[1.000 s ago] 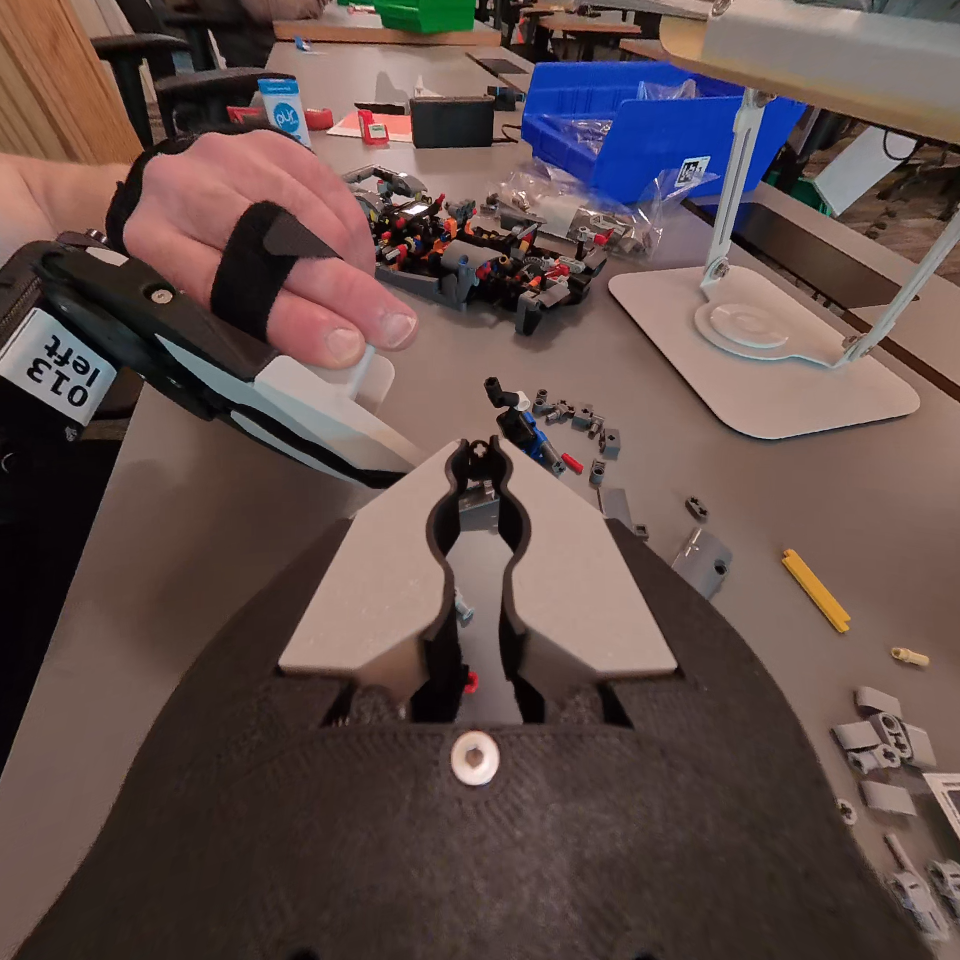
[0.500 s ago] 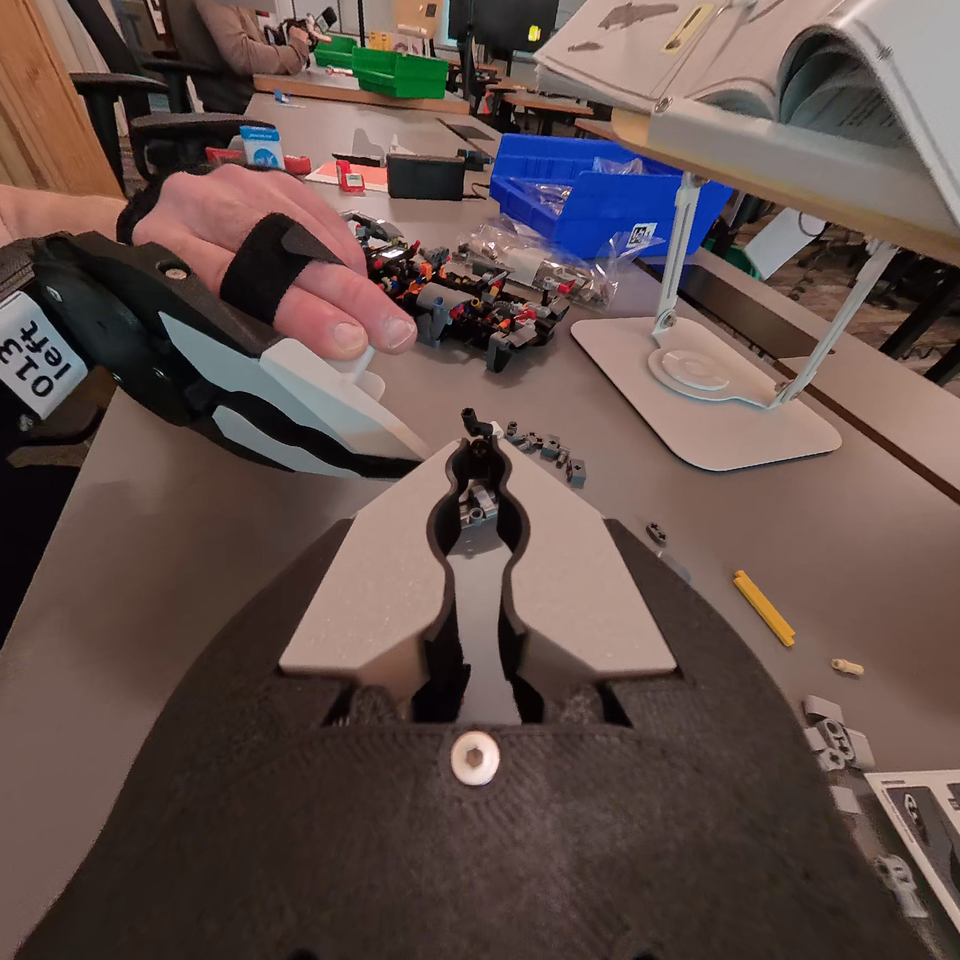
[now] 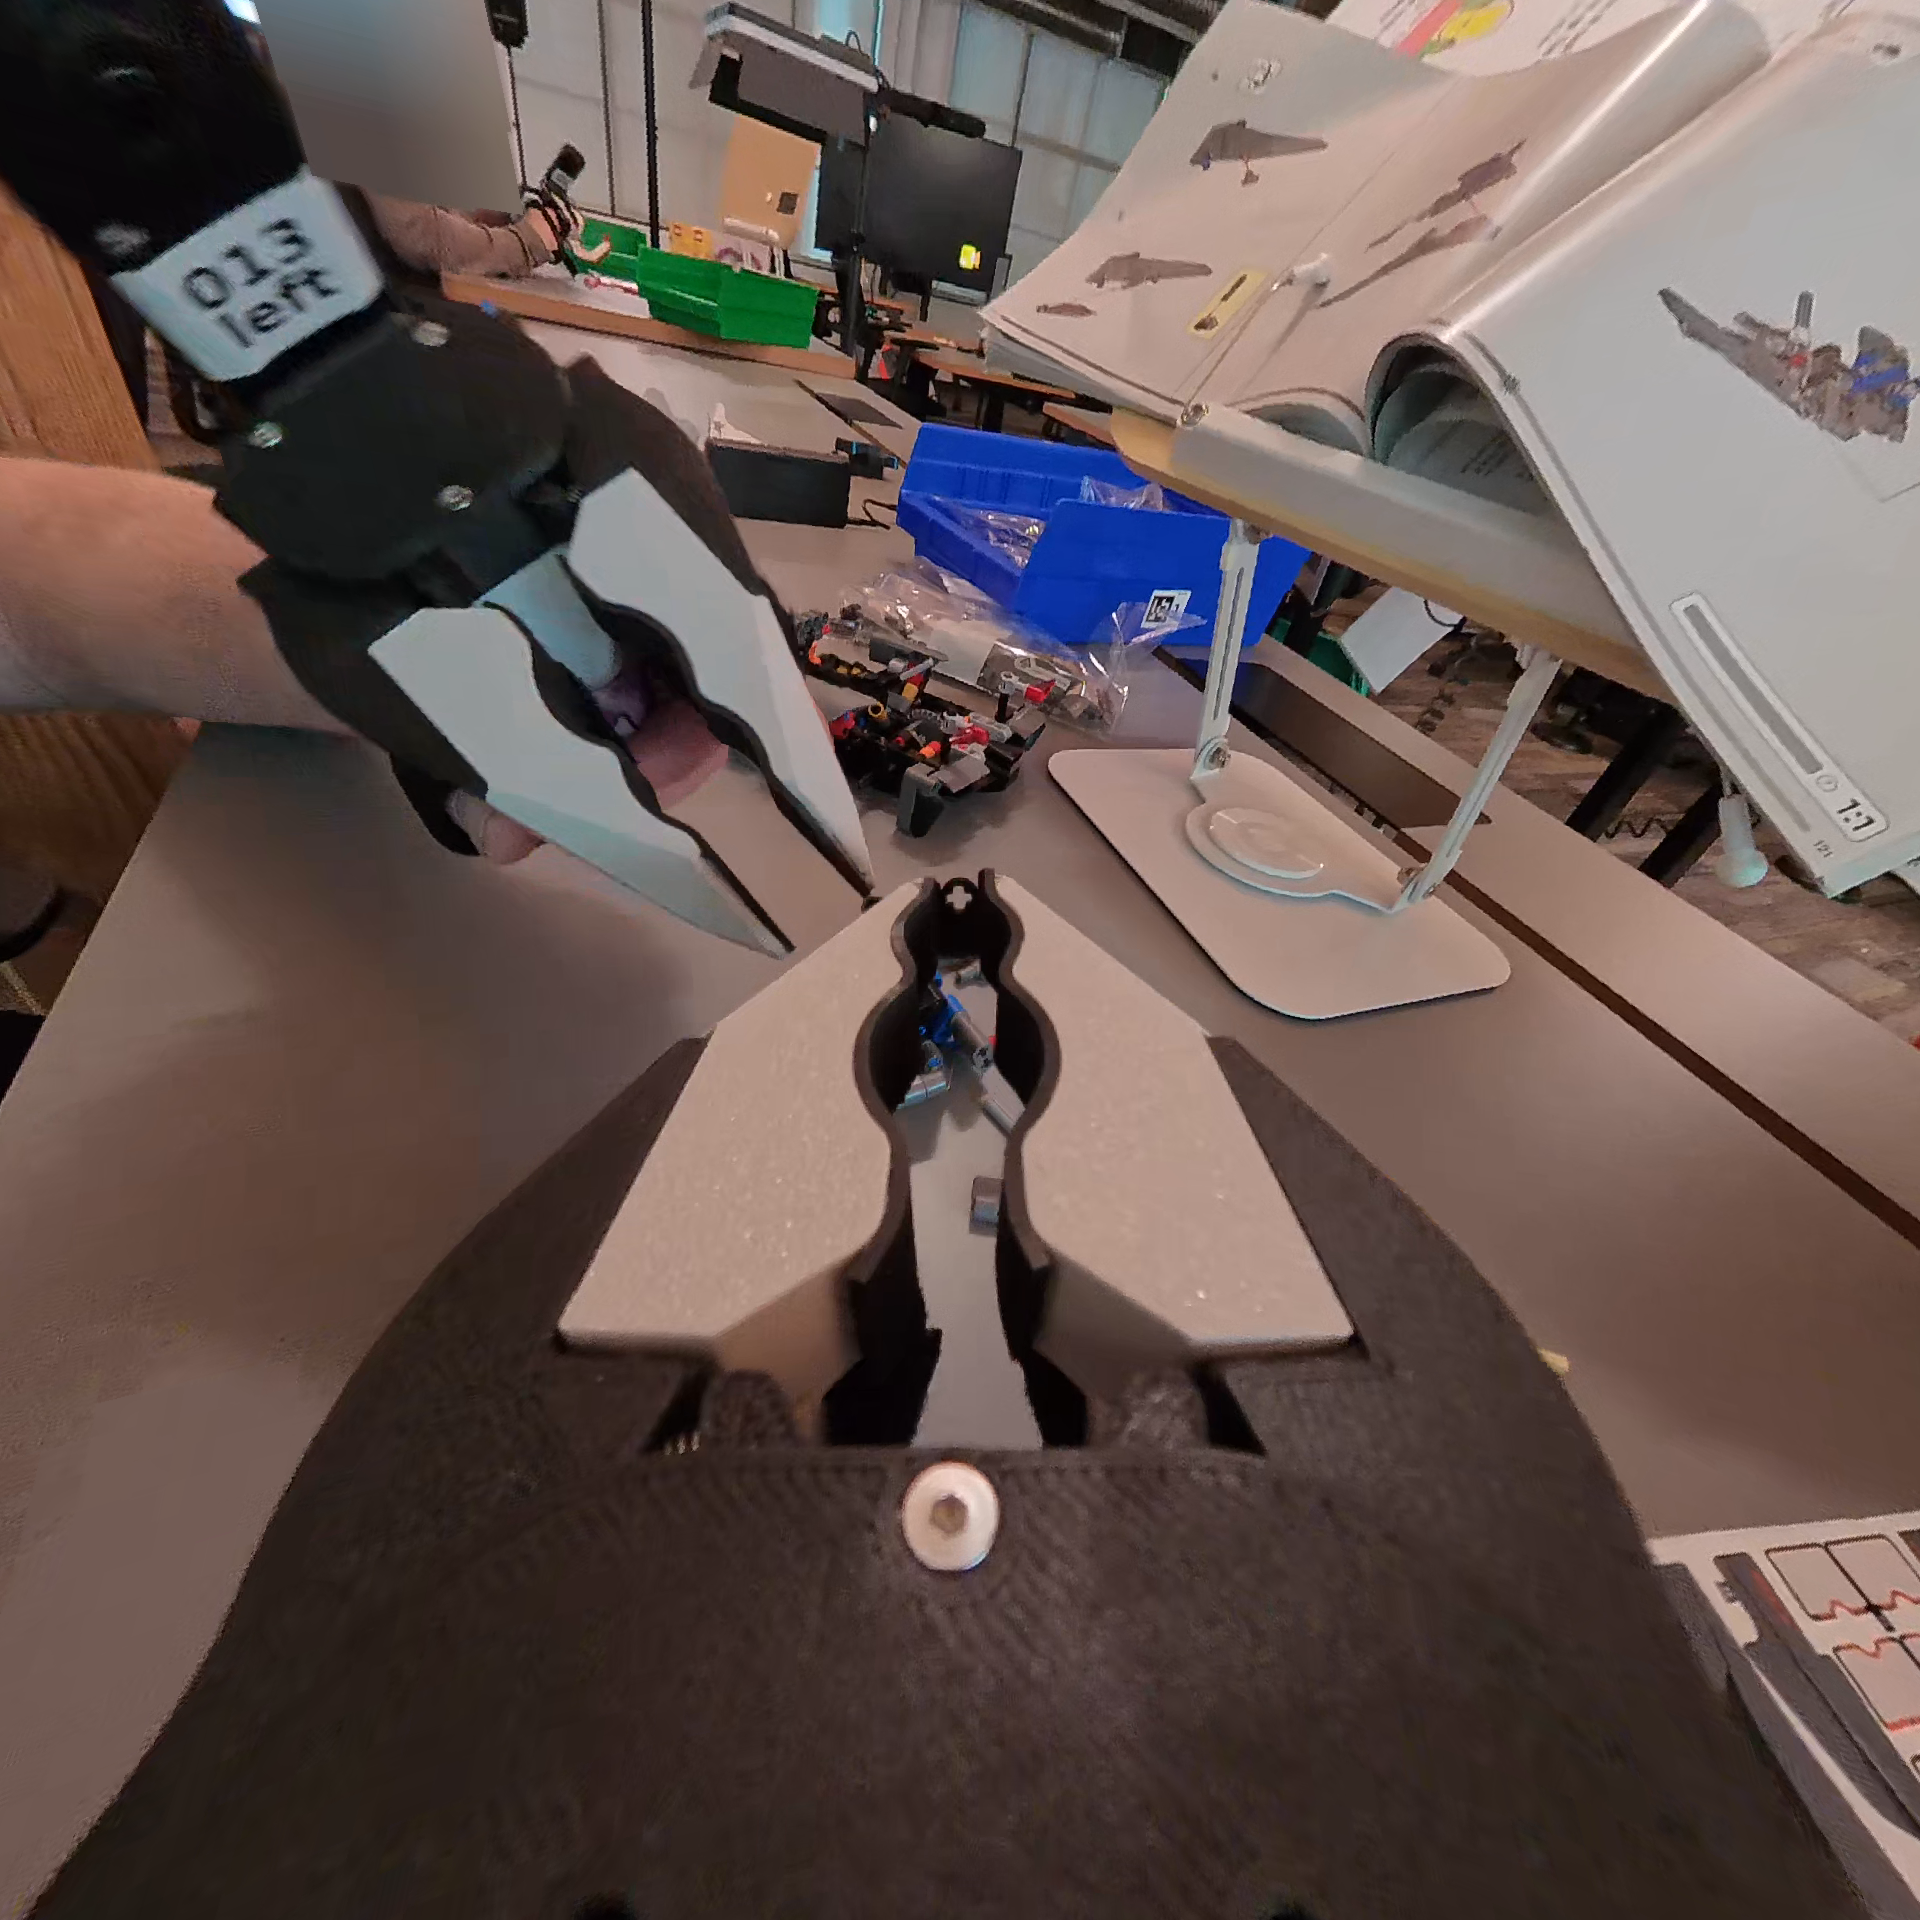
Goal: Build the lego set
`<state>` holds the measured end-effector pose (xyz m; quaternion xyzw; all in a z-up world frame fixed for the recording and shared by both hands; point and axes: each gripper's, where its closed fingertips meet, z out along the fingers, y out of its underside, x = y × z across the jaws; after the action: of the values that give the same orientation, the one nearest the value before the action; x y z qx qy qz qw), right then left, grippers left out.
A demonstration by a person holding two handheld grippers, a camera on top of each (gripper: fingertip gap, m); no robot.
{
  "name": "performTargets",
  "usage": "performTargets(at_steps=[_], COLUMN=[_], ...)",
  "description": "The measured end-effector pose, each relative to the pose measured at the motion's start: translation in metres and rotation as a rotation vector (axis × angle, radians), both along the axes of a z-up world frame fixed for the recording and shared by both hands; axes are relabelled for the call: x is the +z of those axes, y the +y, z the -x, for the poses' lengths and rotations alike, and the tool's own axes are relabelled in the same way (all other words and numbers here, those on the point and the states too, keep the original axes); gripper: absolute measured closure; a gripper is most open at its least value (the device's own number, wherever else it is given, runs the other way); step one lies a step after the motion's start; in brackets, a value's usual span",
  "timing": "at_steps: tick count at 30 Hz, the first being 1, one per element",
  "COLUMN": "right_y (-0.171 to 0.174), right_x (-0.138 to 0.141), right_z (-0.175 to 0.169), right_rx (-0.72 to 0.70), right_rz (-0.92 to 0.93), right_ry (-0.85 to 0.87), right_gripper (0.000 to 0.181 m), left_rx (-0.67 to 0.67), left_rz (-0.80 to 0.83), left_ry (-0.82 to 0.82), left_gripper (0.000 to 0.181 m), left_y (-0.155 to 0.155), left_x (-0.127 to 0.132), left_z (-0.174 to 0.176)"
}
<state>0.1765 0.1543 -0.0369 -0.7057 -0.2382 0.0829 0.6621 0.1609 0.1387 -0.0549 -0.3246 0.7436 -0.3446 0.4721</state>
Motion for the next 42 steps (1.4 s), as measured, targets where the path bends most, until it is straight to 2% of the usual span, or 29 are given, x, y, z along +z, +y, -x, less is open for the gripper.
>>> performTargets(at_steps=[4,9,16,25,29,34,42], right_y=[-0.003,-0.007,-0.013,-0.017,-0.015,-0.016,-0.014], right_x=[0.007,0.014,0.022,0.022,0.019,0.020,0.018], right_z=[0.005,0.013,0.021,0.033,0.037,0.037,0.032], right_rx=[0.018,0.044,0.091,0.118,0.113,0.110,0.077], right_rz=[-0.051,-0.094,-0.135,-0.163,-0.167,-0.176,-0.165], right_ry=[-0.015,-0.020,-0.009,-0.066,-0.105,-0.113,-0.133], right_gripper=[0.177,0.178,0.177,0.177,0.177,0.177,0.177], left_rx=[-0.105,-0.227,-0.294,-0.316,-0.321,-0.329,-0.240], left_rz=[0.253,0.477,0.647,0.711,0.645,0.588,0.429], left_ry=[0.072,0.123,0.165,0.195,0.176,0.146,0.110], left_gripper=[0.163,0.159,0.161,0.164,0.178,0.181,0.181], left_y=[-0.011,-0.025,-0.029,-0.028,-0.028,-0.028,-0.020], left_x=[0.002,0.010,0.016,0.015,0.010,0.011,0.007], left_z=[0.004,0.010,0.013,0.013,0.012,0.013,0.009])
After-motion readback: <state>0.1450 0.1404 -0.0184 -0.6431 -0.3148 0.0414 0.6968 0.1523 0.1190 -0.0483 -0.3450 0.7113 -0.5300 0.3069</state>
